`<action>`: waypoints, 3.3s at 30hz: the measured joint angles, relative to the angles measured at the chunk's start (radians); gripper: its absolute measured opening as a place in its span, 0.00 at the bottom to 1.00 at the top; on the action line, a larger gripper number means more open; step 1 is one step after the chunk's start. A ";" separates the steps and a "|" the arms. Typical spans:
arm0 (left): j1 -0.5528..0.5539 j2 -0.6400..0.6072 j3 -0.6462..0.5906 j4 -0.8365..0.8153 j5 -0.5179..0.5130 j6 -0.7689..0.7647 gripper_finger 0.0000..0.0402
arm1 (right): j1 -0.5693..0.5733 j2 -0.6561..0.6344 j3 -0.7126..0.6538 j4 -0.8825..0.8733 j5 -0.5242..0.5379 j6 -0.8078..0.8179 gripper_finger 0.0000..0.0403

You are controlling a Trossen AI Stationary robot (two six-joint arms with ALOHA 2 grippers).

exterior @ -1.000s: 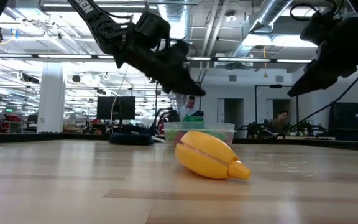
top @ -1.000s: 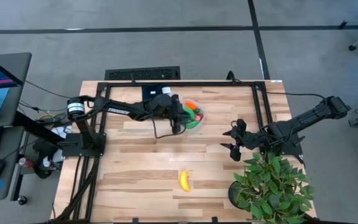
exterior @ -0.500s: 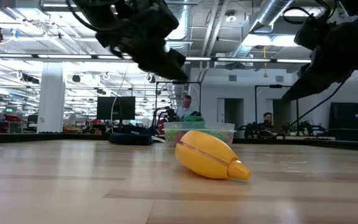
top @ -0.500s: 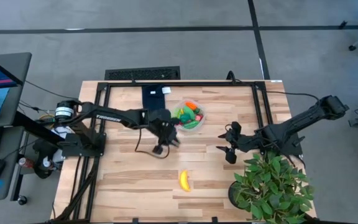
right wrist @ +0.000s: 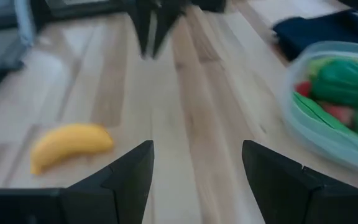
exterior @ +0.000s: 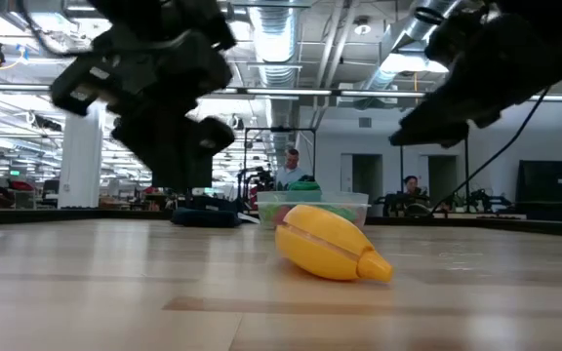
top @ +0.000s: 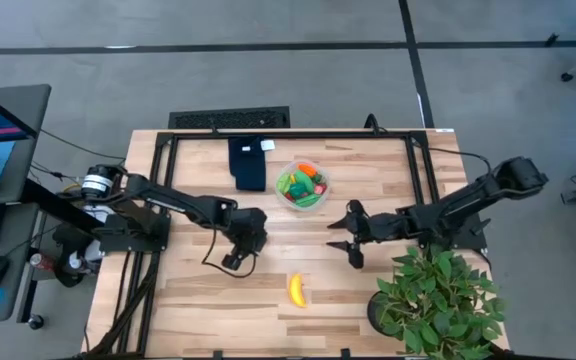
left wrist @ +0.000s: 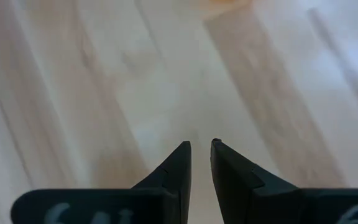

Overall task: Pick and placing Produce into tupperware
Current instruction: Put the yellow banana into the transparent container

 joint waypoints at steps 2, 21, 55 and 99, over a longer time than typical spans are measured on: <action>-0.003 -0.022 -0.060 0.062 -0.032 -0.027 0.12 | -0.016 0.039 0.010 0.041 -0.032 0.024 0.59; -0.005 -0.771 -0.545 0.446 -0.503 -0.236 0.12 | -0.113 0.462 0.643 -0.510 -0.079 0.360 0.59; -0.005 -1.092 -0.697 0.346 -0.553 -0.298 0.12 | -0.059 0.849 1.326 -1.302 -0.300 0.698 0.59; -0.005 -1.093 -0.697 0.346 -0.574 -0.298 0.12 | 0.080 0.911 1.324 -1.188 -0.356 0.797 0.59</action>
